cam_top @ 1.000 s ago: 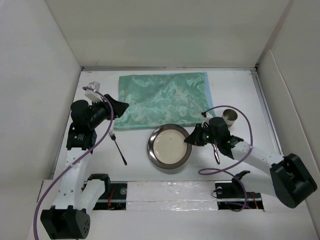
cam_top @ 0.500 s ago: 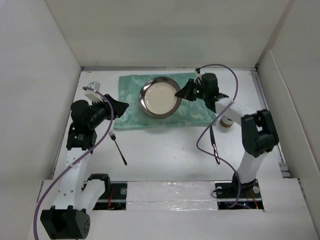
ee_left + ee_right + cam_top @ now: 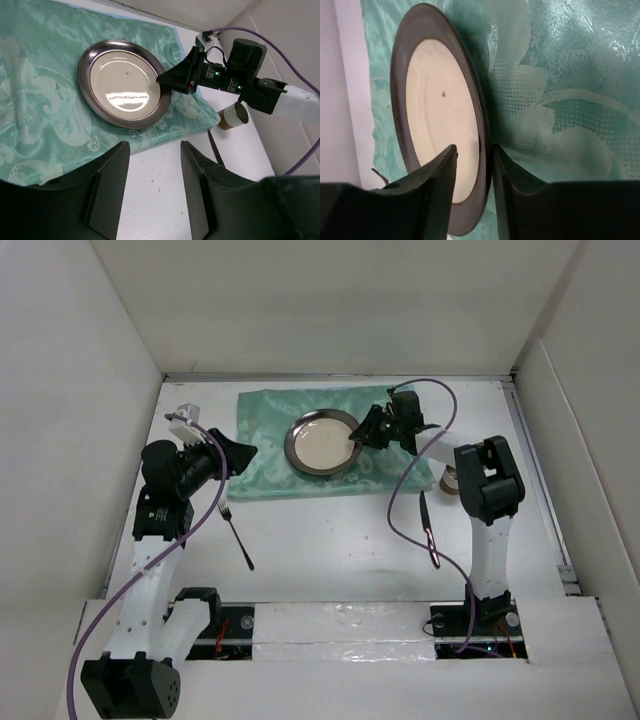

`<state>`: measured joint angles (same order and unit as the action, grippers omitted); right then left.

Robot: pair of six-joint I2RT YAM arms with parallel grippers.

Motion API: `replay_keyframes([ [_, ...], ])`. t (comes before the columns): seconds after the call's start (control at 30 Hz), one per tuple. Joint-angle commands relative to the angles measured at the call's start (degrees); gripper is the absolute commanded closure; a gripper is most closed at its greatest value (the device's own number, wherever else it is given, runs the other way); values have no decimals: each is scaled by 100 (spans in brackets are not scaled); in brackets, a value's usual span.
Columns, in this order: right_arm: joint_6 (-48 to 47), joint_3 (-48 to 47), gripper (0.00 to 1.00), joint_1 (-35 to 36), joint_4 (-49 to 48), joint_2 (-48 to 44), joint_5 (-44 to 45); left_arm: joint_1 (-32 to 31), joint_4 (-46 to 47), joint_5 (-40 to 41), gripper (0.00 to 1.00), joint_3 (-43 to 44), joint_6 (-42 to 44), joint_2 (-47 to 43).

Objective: Set the dinner table for one person

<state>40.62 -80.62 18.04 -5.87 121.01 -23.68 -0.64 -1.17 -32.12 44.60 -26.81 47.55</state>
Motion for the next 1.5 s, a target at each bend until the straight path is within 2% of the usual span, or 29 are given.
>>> replay_keyframes([
  [0.0,-115,124,55,-11,-415,-568,292,3,135,-40,58,180,79,-27],
  [0.13,-483,459,38,-11,-56,-1166,723,3,135,-40,58,172,88,-79],
  [0.3,-1003,766,36,-11,524,-2141,1251,3,135,-40,58,163,88,-132],
  [0.33,-1169,880,40,-11,856,-2561,1548,3,143,-49,59,163,79,-141],
  [0.4,-1284,1213,76,-160,929,-3054,2022,3,152,-66,67,172,70,-149],
  [0.43,-1311,1598,100,-213,973,-3327,2234,3,152,-101,76,163,70,-150],
  [0.47,-1337,1785,100,-274,1026,-3843,2523,3,169,-136,93,154,53,-202],
  [0.5,-1398,1952,100,-406,1113,-4083,2718,3,187,-145,100,128,44,-211],
  [0.53,-1521,2249,100,-529,1393,-4503,3425,3,205,-163,100,137,35,-228],
  [0.57,-1522,2392,100,-530,1395,-4707,3432,3,205,-163,100,137,35,-211],
  [0.6,-1644,2515,100,-643,1465,-4840,3841,3,196,-172,100,154,35,-194],
  [0.7,-1785,2902,81,-837,1712,-5096,4301,3,249,-339,100,102,-26,-176],
  [0.73,-1838,2920,71,-959,1921,-5070,4415,3,275,-356,100,102,-35,-167],
  [0.87,-1856,2859,55,-961,2160,-4798,4460,3,258,-383,100,102,-35,-132],
  [1.27,-1856,2429,54,-1119,2090,-3630,4161,3,257,-374,100,75,-26,-193],
  [1.4,-1742,2270,70,-1119,1958,-3322,4319,3,258,-400,100,84,-35,-141],
  [1.47,-1716,2043,97,-1119,1958,-3251,4712,3,284,-470,100,49,-44,-132],
])
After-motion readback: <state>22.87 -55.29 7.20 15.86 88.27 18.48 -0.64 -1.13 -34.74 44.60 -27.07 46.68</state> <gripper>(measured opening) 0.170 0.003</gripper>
